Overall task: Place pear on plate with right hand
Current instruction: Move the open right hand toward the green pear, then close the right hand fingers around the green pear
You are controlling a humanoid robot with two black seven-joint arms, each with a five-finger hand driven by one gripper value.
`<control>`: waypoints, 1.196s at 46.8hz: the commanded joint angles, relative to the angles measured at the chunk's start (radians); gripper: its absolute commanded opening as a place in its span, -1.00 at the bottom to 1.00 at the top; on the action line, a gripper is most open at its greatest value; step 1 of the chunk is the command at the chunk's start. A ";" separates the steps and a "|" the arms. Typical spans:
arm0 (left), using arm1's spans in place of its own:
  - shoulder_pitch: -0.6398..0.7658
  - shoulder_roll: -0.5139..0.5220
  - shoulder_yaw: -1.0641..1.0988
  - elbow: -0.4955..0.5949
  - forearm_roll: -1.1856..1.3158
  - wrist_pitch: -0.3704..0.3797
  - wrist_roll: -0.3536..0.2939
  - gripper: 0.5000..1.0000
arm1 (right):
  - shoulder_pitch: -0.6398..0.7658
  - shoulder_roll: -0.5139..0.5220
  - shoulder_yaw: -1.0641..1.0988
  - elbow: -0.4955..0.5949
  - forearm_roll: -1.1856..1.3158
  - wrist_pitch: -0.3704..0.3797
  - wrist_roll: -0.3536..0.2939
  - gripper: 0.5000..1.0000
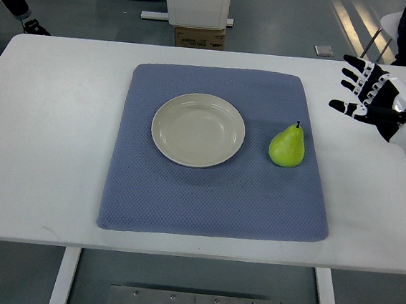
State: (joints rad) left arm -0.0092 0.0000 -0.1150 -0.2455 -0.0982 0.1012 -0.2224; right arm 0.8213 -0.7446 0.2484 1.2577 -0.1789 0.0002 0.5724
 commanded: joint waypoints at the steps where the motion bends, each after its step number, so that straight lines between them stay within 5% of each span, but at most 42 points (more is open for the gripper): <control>1: 0.000 0.000 0.000 0.000 0.000 0.000 0.000 1.00 | -0.033 0.008 0.000 -0.001 -0.037 -0.040 0.012 1.00; 28: 0.000 0.000 0.000 0.000 0.000 0.000 0.000 1.00 | -0.065 0.152 -0.101 -0.098 -0.175 -0.235 0.023 1.00; 56: 0.000 0.000 0.000 0.000 0.000 0.000 0.000 1.00 | -0.070 0.218 -0.147 -0.138 -0.177 -0.282 0.035 1.00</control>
State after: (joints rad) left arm -0.0097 0.0000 -0.1147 -0.2455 -0.0982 0.1012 -0.2225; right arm 0.7507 -0.5263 0.1019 1.1211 -0.3559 -0.2682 0.6076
